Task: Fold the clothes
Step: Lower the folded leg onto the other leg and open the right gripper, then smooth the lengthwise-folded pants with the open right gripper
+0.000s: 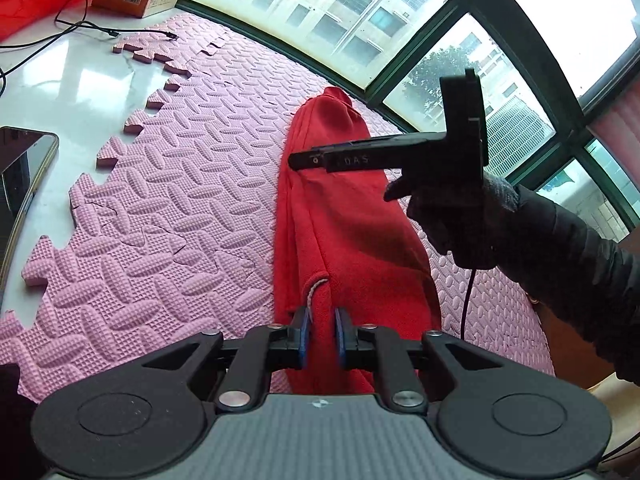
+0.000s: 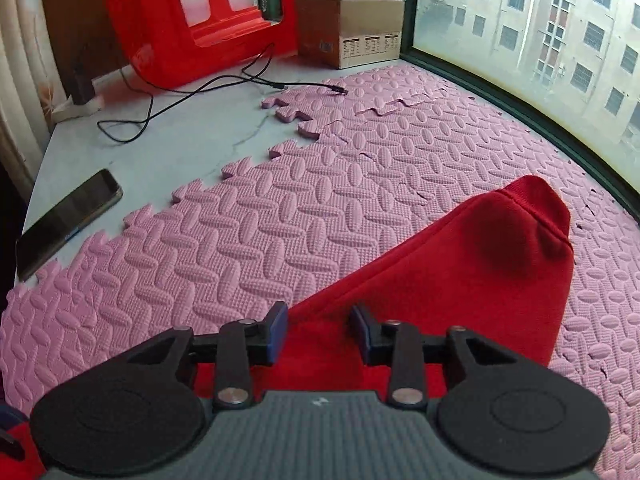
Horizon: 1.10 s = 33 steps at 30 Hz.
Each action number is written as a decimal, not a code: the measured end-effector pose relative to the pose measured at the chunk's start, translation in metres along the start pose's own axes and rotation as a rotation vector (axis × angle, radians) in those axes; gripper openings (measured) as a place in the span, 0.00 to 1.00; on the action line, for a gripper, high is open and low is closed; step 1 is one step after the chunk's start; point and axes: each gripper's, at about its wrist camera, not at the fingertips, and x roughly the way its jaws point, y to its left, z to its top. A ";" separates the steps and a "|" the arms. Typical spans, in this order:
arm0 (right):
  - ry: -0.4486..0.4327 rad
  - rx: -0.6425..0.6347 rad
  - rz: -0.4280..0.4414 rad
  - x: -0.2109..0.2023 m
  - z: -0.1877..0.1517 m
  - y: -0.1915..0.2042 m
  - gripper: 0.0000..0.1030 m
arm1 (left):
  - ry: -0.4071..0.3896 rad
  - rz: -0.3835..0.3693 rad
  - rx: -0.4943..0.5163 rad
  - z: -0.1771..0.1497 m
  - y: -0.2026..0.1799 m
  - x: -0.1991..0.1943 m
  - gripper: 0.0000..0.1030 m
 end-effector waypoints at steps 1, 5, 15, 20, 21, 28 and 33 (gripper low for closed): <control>-0.005 0.031 -0.004 0.003 0.001 -0.004 0.35 | 0.004 0.002 -0.005 0.000 0.001 0.000 0.15; -0.049 0.130 0.015 0.001 0.007 -0.021 0.36 | -0.022 0.011 0.018 0.006 0.001 -0.007 0.16; 0.000 0.083 -0.024 -0.067 -0.005 -0.028 0.36 | -0.104 -0.036 0.120 0.046 -0.025 -0.005 0.15; 0.017 0.074 -0.025 -0.101 -0.038 -0.021 0.36 | -0.044 -0.082 0.178 0.051 -0.044 0.035 0.15; 0.014 0.077 -0.019 -0.106 -0.045 -0.018 0.36 | -0.029 -0.083 0.189 0.049 -0.046 0.042 0.15; 0.024 0.101 -0.004 -0.103 -0.097 -0.006 0.38 | 0.046 0.018 0.204 0.042 -0.028 0.073 0.15; -0.027 0.082 -0.033 -0.119 -0.104 0.008 0.42 | 0.052 0.010 0.211 0.042 -0.022 0.074 0.15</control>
